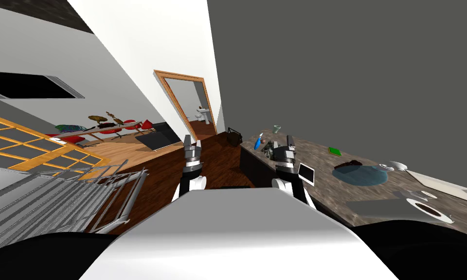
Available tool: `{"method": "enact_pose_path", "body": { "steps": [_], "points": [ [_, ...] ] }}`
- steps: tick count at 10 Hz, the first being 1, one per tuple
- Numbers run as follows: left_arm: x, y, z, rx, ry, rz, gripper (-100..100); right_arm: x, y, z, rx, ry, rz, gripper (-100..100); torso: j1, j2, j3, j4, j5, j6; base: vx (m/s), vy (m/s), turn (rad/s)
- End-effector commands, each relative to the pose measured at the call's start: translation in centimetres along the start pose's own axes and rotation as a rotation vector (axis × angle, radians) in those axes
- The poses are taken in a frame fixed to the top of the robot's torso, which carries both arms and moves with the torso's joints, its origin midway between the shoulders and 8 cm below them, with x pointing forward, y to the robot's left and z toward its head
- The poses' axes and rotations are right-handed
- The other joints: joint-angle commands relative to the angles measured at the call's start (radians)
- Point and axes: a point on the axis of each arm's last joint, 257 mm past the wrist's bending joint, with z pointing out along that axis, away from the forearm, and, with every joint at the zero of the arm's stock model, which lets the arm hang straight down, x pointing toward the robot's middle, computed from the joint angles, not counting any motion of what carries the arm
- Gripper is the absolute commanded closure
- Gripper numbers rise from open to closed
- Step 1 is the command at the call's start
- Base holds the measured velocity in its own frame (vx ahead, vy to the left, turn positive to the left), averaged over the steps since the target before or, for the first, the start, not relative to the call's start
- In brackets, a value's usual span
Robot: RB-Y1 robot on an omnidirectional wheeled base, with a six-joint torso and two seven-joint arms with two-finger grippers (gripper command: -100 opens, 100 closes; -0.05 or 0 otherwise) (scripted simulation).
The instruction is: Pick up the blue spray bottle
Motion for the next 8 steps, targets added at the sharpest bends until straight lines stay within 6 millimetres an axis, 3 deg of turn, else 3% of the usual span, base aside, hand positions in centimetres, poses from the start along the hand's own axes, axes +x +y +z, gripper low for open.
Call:
{"method": "enact_pose_path", "body": {
  "steps": [1, 4, 8],
  "points": [
    [0.0, 0.0, 0.0, 0.0, 0.0, 0.0, 0, 0.1, -0.6, -0.2, 0.023, 0.03, -0.037, -100, 0.0, 0.0, 0.0, 0.0, 0.0, 0.0, 0.02, 0.033, -0.02],
    [0.0, 0.0, 0.0, 0.0, 0.0, 0.0, 0, -0.9, -3.5, -1.5, 0.119, 0.074, -0.155, -100, 0.007, -0.004, -0.002, -0.001, 0.001, 0.0, 0.064, 0.123, -0.047],
    [0.0, 0.0, 0.0, 0.0, 0.0, 0.0, 0, -3.2, -7.2, -3.8, 0.257, 0.083, -0.295, -100, 0.017, -0.005, -0.003, -0.001, 0.004, 0.0, 0.07, 0.228, -0.052]
  ]
}}
